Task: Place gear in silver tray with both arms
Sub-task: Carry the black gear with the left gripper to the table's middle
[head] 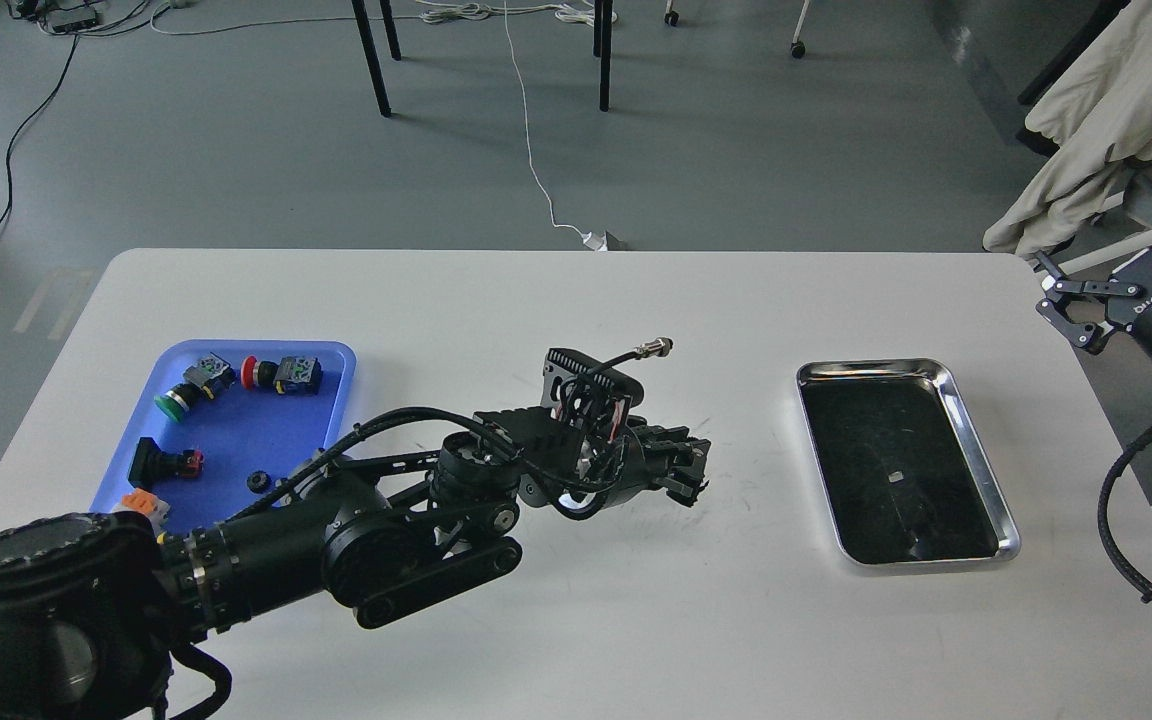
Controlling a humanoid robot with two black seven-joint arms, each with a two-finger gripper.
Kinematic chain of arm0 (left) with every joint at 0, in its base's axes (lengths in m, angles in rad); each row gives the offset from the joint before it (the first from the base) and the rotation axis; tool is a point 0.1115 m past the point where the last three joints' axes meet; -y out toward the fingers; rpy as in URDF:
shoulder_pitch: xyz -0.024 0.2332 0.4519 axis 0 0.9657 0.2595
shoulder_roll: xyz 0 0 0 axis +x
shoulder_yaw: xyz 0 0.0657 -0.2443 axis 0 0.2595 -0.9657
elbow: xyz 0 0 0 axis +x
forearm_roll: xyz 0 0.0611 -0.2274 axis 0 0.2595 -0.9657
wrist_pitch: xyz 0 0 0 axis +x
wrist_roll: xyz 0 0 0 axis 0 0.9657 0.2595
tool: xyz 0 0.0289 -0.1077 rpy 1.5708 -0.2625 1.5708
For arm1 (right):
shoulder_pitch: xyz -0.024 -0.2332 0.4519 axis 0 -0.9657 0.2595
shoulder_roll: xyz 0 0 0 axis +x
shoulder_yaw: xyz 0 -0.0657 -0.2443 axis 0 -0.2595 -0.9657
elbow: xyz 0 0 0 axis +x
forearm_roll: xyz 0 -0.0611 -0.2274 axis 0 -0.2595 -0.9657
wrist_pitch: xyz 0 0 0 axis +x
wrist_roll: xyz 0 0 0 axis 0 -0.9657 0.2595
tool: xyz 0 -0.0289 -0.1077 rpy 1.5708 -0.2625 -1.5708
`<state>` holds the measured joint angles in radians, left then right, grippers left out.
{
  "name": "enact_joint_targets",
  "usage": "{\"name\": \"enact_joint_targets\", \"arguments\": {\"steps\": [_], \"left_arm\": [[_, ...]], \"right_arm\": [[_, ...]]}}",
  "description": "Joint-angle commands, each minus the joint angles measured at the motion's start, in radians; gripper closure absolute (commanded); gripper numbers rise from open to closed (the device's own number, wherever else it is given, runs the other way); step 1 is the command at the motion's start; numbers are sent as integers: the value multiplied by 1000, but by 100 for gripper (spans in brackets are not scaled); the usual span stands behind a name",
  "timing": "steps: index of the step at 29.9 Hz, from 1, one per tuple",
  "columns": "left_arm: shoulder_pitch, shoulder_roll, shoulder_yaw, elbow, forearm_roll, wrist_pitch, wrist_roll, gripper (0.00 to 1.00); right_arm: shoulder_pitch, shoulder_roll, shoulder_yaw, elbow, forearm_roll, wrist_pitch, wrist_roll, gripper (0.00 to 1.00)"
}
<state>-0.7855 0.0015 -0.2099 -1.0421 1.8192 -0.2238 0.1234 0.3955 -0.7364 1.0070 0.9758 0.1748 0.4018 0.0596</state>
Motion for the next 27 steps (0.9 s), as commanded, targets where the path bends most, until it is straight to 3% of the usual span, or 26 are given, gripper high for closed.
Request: {"name": "enact_joint_targets", "arguments": {"steps": [1,14,17,24,27], "left_arm": [[17,-1,24,45,-1,38,-17,84],[75,-1,20,47,-8,98,-41,77],[75,-1,17,34,-9,100,-42,65],[71,-1,15,-6,-81,179,-39,10],[58,-1,7,-25,-112,201,-33,6]], "right_arm": [[-3,-6,-2,0,0,0,0,1],[-3,-6,-4,3,0,0,0,1],[-3,-6,-4,3,0,0,2,1],[-3,-8,-5,11,0,0,0,1],[-1,-11,-5,17,0,0,0,1]]}}
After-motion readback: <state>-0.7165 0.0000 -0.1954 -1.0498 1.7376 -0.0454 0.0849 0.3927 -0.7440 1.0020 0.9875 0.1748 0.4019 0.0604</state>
